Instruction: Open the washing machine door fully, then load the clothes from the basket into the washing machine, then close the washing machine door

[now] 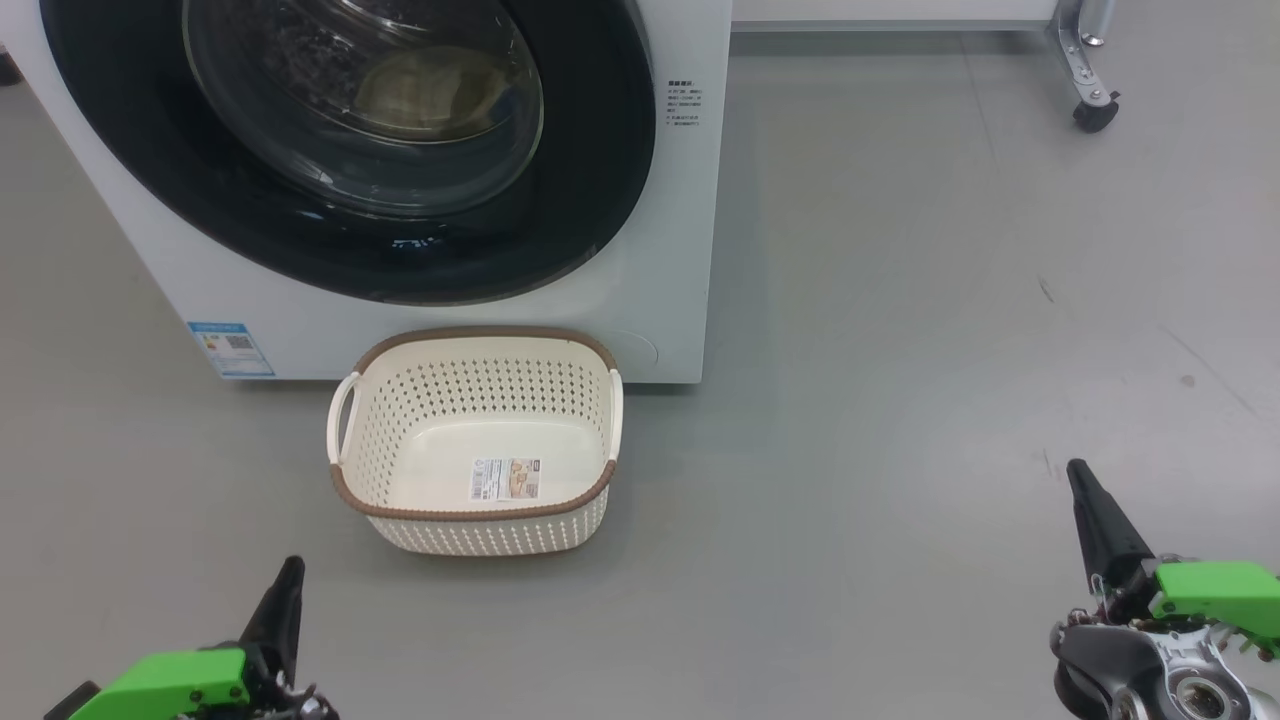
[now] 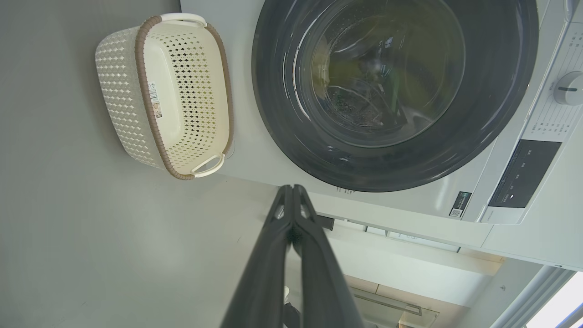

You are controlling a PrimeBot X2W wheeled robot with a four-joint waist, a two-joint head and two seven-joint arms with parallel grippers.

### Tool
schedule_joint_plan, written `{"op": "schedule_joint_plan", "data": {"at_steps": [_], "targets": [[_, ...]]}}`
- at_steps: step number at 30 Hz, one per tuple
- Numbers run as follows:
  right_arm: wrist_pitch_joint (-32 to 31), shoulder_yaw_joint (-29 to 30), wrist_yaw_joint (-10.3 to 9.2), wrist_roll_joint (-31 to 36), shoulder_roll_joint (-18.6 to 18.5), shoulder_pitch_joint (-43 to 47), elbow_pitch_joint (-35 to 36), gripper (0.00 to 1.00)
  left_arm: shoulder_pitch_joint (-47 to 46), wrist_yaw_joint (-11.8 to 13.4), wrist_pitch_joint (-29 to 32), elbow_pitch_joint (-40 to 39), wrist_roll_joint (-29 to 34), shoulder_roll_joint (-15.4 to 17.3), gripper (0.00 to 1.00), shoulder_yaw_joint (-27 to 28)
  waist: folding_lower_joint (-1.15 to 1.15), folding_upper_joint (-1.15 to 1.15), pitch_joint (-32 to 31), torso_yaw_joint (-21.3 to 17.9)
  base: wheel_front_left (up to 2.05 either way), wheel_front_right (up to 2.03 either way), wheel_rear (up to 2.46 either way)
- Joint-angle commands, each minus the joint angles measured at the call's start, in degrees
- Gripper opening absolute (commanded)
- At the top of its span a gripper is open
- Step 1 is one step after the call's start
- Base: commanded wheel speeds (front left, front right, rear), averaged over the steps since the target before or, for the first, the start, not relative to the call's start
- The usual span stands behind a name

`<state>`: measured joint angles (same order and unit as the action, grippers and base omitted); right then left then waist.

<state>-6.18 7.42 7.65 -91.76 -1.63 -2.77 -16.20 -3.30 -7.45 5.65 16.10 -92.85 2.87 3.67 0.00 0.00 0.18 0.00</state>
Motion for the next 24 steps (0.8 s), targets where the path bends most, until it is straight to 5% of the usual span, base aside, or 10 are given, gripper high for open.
{"op": "schedule_joint_plan", "data": {"at_steps": [1,24], "targets": [[-0.30,-0.91,-0.16,-0.41,-1.25,-3.42,2.18,0.00,-2.84,-0.03,0.38,-2.07,0.22,0.44,0.00,2.28,0.00,0.00,0.00,0.00,0.00,0.00,0.00],[-0.30,-0.91,-0.16,-0.41,-1.25,-3.42,2.18,0.00,-2.86,-0.03,0.52,-2.06,0.37,0.32,0.00,2.46,0.00,0.00,0.00,0.00,0.00,0.00,0.00]]}}
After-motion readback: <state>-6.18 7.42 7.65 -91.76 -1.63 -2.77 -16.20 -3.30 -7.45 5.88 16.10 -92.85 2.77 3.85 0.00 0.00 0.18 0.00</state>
